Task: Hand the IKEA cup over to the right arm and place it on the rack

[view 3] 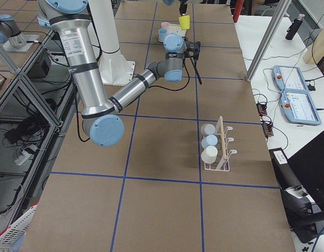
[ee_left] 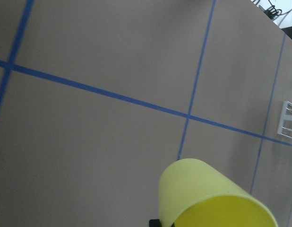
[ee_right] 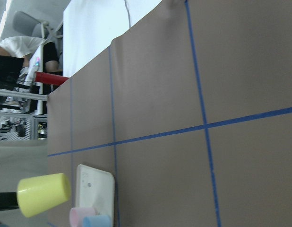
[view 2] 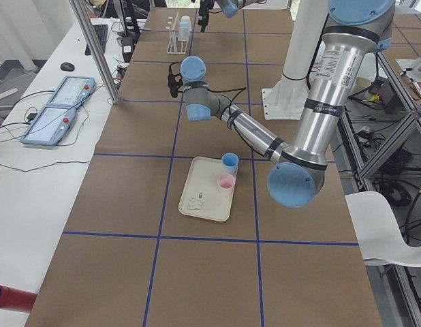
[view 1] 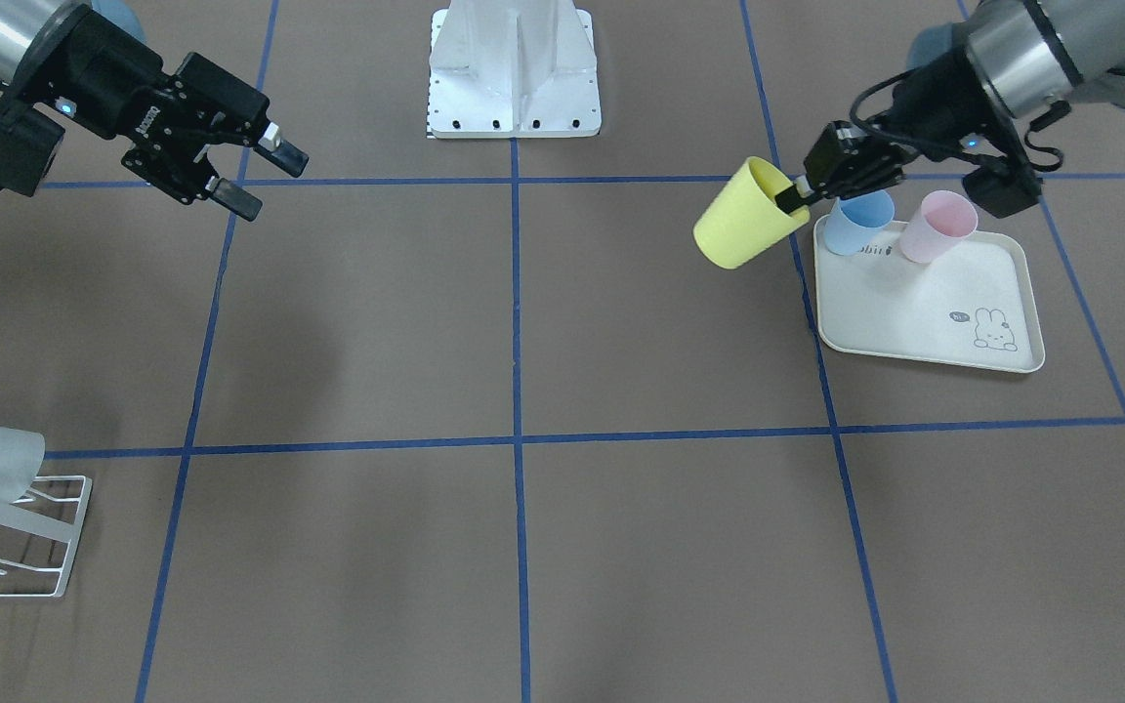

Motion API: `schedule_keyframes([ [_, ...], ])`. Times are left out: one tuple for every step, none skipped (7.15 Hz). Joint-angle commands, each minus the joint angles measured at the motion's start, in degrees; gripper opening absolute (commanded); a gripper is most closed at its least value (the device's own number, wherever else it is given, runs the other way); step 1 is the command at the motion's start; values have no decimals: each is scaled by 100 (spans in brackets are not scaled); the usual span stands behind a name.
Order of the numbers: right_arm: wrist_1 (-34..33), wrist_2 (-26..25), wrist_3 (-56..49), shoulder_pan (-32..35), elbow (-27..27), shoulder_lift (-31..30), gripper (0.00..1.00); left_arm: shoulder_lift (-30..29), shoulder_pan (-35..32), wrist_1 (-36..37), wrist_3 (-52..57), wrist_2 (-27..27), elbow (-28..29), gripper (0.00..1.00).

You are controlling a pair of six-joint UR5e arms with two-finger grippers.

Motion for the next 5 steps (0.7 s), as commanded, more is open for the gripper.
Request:
schedule_keyframes([
  [1893,-461,857,-388,-304,-2,100,-718,1106,-1731,-2028,1283,187,0],
  [2204,-987,1000,-738,-304,6,100,-826,1686,-2698,-2822,2134,215,0],
  [2651,-1575,993,-1177,-330,41,100,-818,2240,-3508,-3317,2952,224,0],
  [3264,-2086,993,-1634,-348,50,100,-809,2324,-3951,-3783,3151,241,0],
  [3584,-2230,1062,-1743,-339,111,100,-809,2324,-4103,-3849,3153,346,0],
])
